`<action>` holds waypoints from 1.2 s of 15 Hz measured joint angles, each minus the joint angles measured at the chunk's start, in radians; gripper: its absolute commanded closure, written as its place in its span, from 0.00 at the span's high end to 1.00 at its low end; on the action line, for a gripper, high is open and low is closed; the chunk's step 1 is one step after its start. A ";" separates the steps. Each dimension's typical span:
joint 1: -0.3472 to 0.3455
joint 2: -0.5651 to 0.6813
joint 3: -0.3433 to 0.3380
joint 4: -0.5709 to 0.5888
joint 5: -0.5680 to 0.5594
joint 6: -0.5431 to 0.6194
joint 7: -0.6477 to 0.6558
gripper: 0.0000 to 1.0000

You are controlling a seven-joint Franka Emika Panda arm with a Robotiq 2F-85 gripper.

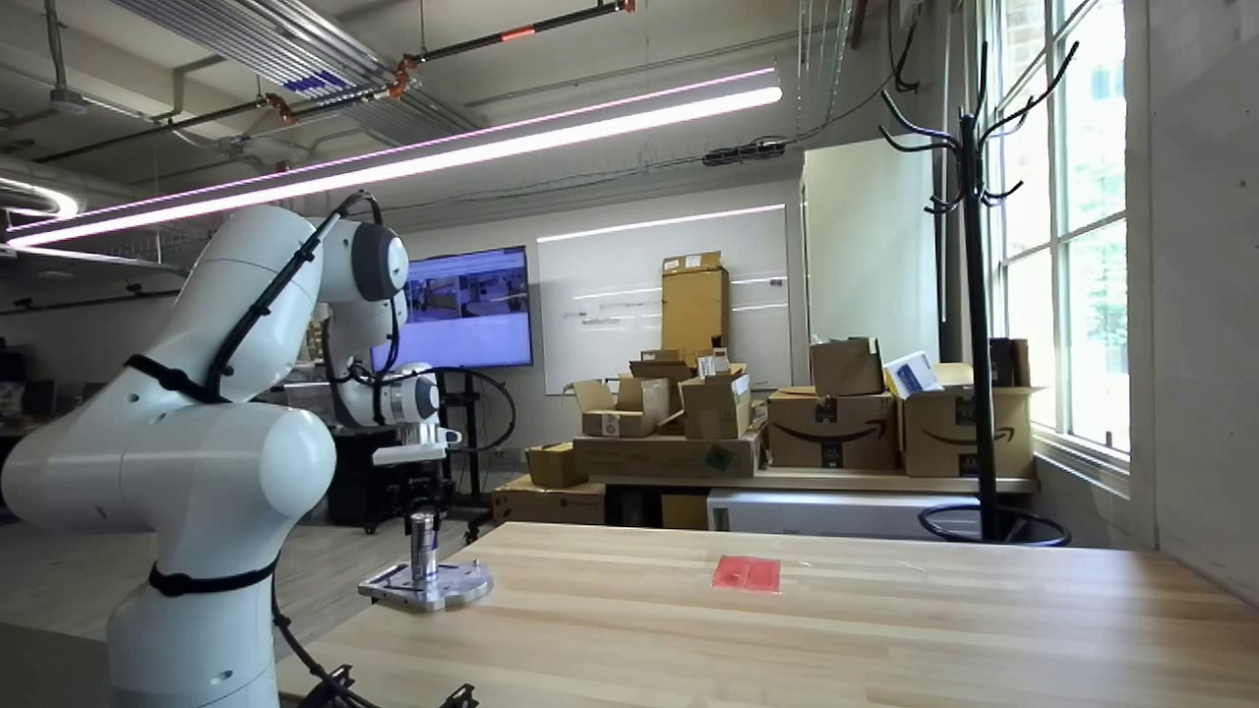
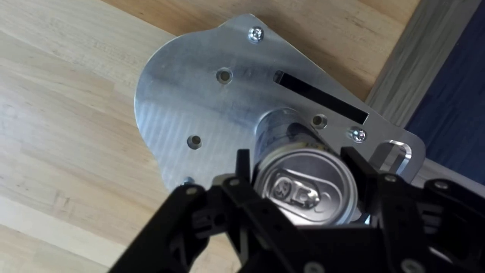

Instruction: Put the can on the metal object

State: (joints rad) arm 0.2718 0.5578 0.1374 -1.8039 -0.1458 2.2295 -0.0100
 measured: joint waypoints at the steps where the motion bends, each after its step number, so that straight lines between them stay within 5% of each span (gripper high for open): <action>1: 0.000 0.001 -0.001 0.000 0.000 0.000 0.000 0.99; 9: 0.000 -0.055 -0.011 -0.033 -0.001 -0.001 0.022 1.00; 18: -0.001 -0.378 -0.011 -0.274 -0.003 -0.001 0.125 1.00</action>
State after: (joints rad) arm 0.2705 0.1801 0.1266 -2.0779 -0.1485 2.2288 0.1154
